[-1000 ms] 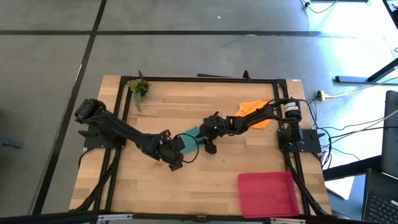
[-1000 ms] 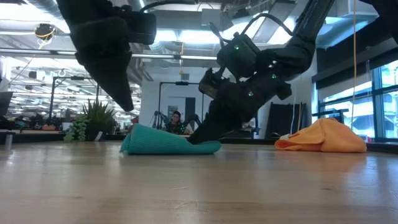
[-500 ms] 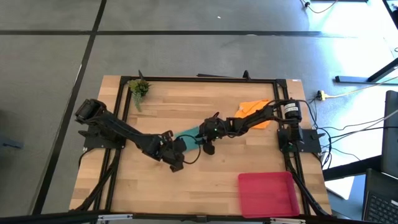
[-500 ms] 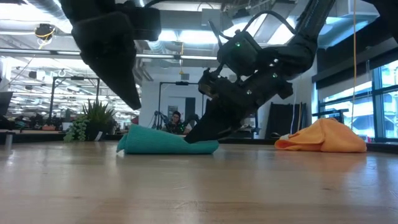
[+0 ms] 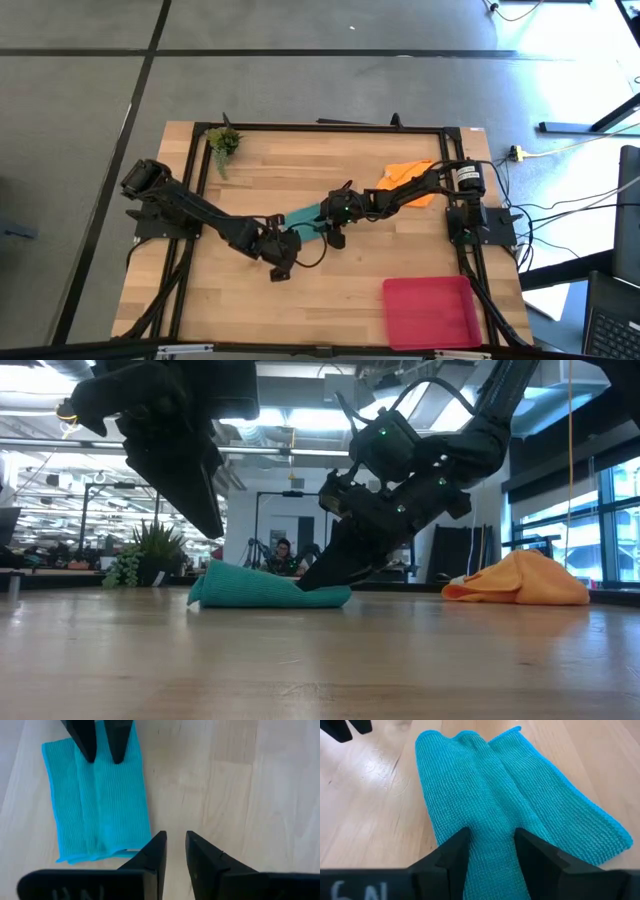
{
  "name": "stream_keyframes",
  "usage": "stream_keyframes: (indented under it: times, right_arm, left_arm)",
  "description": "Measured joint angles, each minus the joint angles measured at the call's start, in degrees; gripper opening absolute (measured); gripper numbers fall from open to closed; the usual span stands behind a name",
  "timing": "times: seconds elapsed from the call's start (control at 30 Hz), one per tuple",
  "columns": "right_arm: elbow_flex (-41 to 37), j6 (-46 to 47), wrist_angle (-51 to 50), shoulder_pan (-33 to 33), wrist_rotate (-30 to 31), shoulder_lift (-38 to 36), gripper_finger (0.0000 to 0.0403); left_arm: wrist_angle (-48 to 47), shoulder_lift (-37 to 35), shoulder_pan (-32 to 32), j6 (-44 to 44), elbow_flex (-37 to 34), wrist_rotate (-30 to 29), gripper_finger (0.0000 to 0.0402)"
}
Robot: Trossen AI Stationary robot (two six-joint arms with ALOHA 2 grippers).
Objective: Roll microfiber towels into tight, uniform cylinder then place into a basket
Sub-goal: Roll the blue microfiber cloth
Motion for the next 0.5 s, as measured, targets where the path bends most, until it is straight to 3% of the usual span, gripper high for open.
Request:
stream_keyframes:
  times: [0.4,0.5]
  right_arm:
    - [0.0,-0.2,0.0,0.0,0.0,0.0,0.0163]
    - [0.0,-0.3,0.0,0.0,0.0,0.0,0.0163]
  left_arm:
    - [0.0,0.0,2.2,-5.8,0.0,0.2,0.0118]
    - [0.0,0.0,3.3,-3.4,0.0,-1.2,0.0123]
